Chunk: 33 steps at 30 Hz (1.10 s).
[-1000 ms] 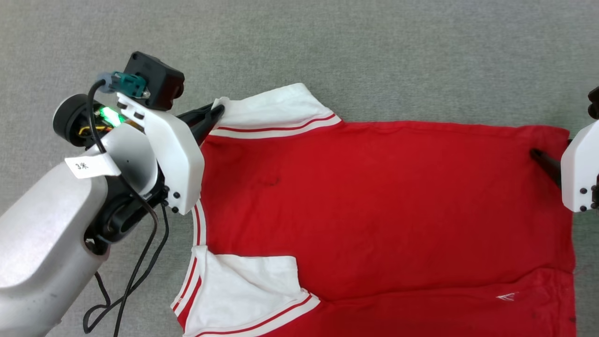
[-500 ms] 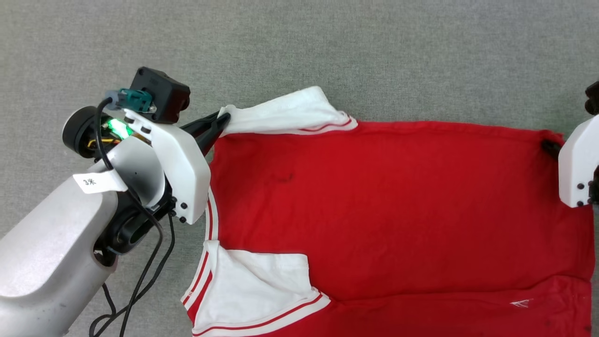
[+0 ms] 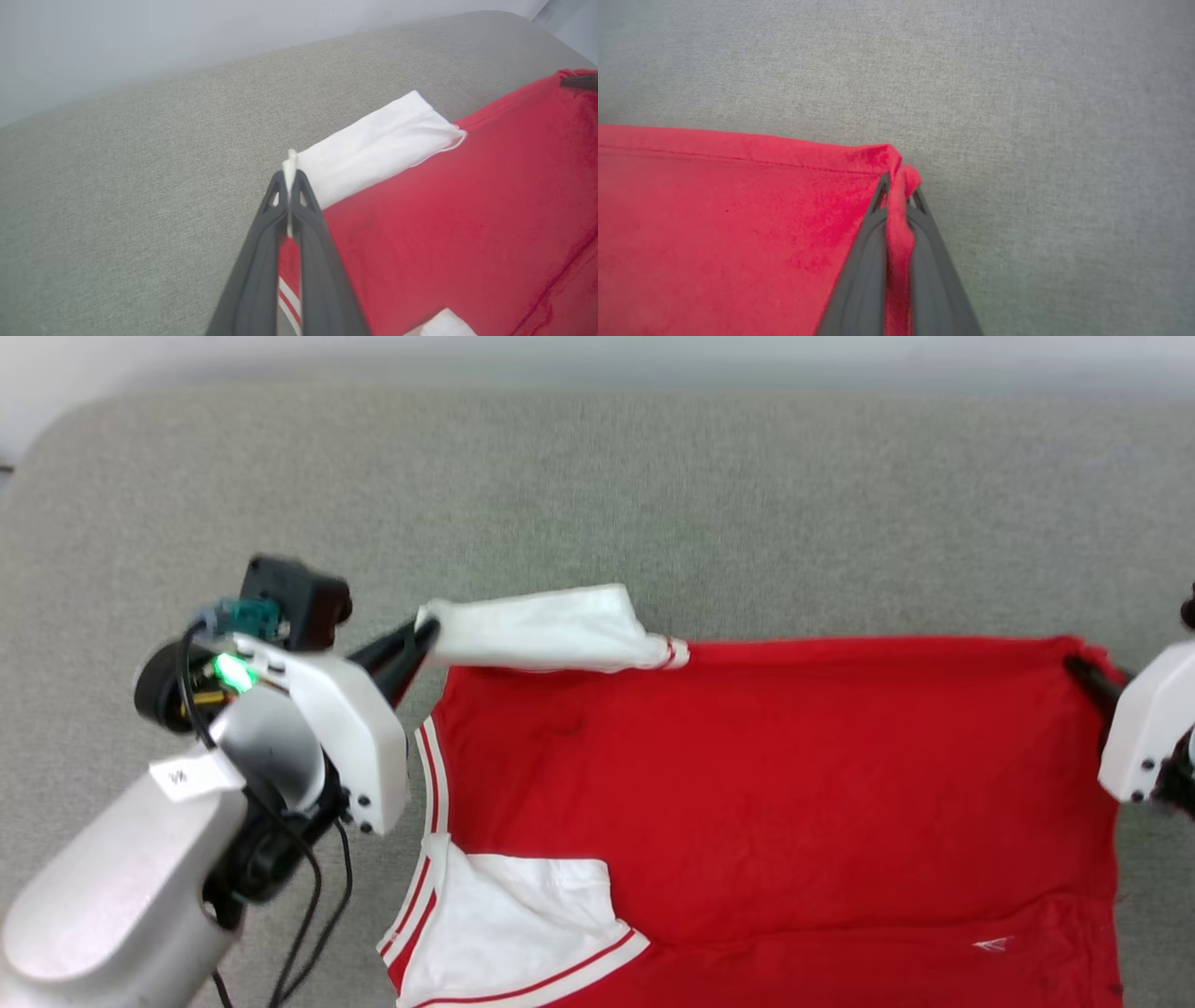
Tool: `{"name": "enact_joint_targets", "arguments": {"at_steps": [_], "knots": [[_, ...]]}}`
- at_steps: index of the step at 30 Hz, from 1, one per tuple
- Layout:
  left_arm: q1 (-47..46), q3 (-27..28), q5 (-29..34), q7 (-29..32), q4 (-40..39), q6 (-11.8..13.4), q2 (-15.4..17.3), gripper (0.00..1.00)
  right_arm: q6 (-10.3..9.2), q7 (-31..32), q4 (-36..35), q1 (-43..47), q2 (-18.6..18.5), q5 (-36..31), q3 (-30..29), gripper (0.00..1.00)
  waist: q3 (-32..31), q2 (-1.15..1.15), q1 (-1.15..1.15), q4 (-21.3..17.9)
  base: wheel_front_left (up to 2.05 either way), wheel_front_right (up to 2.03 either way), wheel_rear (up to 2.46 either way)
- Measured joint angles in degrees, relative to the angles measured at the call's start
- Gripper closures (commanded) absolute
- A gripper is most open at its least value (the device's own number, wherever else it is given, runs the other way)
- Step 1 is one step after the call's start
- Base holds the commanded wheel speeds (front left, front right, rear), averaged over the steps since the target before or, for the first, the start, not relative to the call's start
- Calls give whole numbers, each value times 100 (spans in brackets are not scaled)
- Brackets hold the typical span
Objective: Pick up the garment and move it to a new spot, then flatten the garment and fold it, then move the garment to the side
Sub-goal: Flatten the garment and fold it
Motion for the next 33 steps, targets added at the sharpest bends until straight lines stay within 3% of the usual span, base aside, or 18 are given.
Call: {"name": "enact_joint_targets", "arguments": {"at_steps": [8,18,26,33], "knots": [[1009,34,-187,-376,-324,386,56,100,0,-506,-267,962,204,325,-332,100,-685,0,0,4,0,0,0],[2189,-1,-426,-591,-784,815,211,100,0,-636,-824,2069,325,686,-563,100,-1097,0,-1,95,0,0,0],[2851,-168,-533,-758,-662,881,241,100,-1,-584,-1133,2739,253,956,-494,100,-1108,0,0,121,0,0,0],[2993,-316,-588,-761,-247,801,155,100,-1,-559,-1427,3020,-92,1131,-88,100,-1005,0,0,94,0,0,0]]}}
